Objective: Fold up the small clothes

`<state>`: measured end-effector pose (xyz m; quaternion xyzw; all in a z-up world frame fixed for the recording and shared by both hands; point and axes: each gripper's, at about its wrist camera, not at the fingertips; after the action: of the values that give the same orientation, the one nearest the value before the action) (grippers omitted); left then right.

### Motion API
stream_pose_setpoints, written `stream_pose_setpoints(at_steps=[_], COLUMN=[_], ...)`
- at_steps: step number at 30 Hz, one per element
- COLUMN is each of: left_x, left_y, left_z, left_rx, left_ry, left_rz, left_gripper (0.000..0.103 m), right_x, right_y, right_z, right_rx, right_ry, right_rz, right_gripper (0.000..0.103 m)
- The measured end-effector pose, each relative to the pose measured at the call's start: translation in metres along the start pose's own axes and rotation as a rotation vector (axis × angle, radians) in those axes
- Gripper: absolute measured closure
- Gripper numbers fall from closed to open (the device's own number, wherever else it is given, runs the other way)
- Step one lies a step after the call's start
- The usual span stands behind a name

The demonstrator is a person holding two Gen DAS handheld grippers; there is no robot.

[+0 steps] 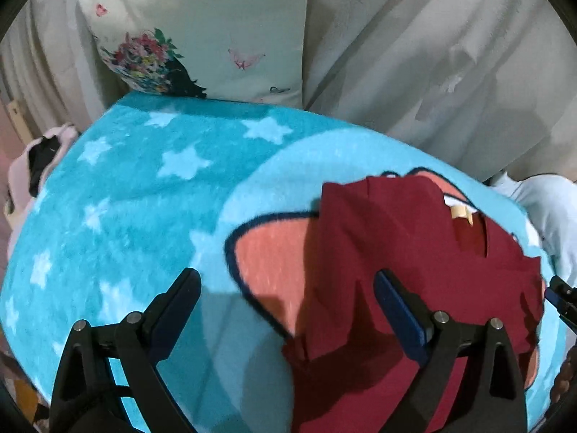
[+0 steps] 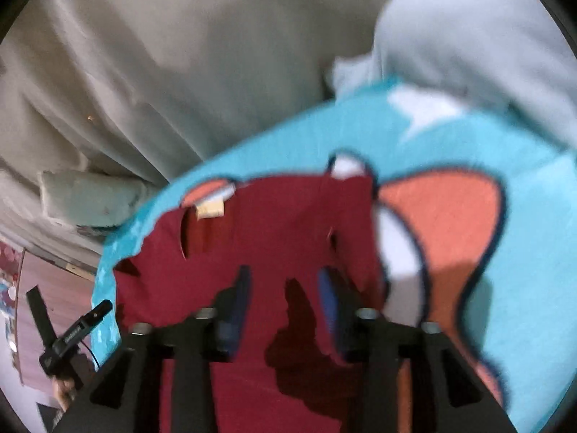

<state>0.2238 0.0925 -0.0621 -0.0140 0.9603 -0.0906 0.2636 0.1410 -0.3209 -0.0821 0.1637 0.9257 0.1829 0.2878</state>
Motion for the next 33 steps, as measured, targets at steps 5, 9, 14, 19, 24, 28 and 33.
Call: stream_pose_setpoints(at_steps=[5, 9, 14, 19, 24, 28, 33], left_x=[-0.015, -0.019, -0.016, -0.016, -0.025, -0.041, -0.07], left_y=[0.007, -0.008, -0.028, -0.035, -0.033, -0.038, -0.051], left_z=[0.031, 0.055, 0.073, 0.073, 0.049, 0.031, 0.026], left_rx=[0.133, 0.24, 0.289, 0.204, 0.257, 0.285, 0.281], left_ry=[0.093, 0.173, 0.214, 0.203, 0.176, 0.144, 0.09], left_rz=[-0.045, -0.007, 0.008, -0.027, -0.069, -0.062, -0.054], left_gripper=[0.007, 0.007, 0.007, 0.085, 0.087, 0.087, 0.087], right_x=[-0.02, -0.022, -0.022, -0.021, -0.028, -0.046, -0.076], right_y=[-0.027, -0.038, -0.034, -0.023, -0.009, 0.023, 0.044], right_z=[0.005, 0.031, 0.053, 0.057, 0.035, 0.007, -0.013], right_rx=[0.043, -0.013, -0.039, -0.002, -0.043, -0.065, -0.078], right_ry=[-0.005, 0.054, 0.072, 0.097, 0.069, 0.01, -0.05], right_rz=[0.016, 0.059, 0.053, -0.005, -0.013, -0.095, -0.144], right_gripper=[0.04, 0.04, 0.035, 0.081, 0.084, 0.085, 0.085])
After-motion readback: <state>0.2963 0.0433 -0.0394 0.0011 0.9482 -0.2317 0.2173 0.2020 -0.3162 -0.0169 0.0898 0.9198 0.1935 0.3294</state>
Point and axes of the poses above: each gripper's, at about its wrist camera, not at the fingertips, and z roughly the way its jaws point, y to its left, x to its underside, and after that the axes turned 4 degrees about -z, right-handed
